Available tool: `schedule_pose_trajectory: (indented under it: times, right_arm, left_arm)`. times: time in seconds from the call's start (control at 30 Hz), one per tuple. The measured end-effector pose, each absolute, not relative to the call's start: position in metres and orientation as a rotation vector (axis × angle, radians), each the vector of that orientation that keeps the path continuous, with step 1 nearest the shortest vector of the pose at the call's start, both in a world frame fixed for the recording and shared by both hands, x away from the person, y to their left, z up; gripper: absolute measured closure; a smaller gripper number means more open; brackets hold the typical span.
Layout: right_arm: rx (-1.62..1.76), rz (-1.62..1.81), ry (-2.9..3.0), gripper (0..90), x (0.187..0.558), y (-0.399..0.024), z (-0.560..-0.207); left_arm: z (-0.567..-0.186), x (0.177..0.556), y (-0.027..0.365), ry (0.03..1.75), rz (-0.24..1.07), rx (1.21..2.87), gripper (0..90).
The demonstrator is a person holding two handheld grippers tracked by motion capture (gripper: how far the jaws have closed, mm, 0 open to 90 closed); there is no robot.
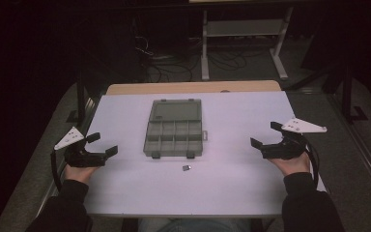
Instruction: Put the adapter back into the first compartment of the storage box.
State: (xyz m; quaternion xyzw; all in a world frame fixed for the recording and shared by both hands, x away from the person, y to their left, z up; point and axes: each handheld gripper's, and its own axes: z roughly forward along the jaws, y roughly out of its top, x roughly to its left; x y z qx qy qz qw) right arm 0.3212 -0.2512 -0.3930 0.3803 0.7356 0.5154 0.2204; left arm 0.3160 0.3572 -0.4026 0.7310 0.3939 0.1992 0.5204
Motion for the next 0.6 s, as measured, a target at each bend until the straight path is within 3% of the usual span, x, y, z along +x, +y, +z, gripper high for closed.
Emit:
schedule_pose_trajectory:
  times: [0.6]
  right_arm:
    - [1.031, 1.412, 2.102, 0.0, 0.3222, -0.2447, -0.3949]
  left_arm:
    - [-0.3996, 0.3162, 0.3554, 0.934, 0.454, 1.769, 0.0]
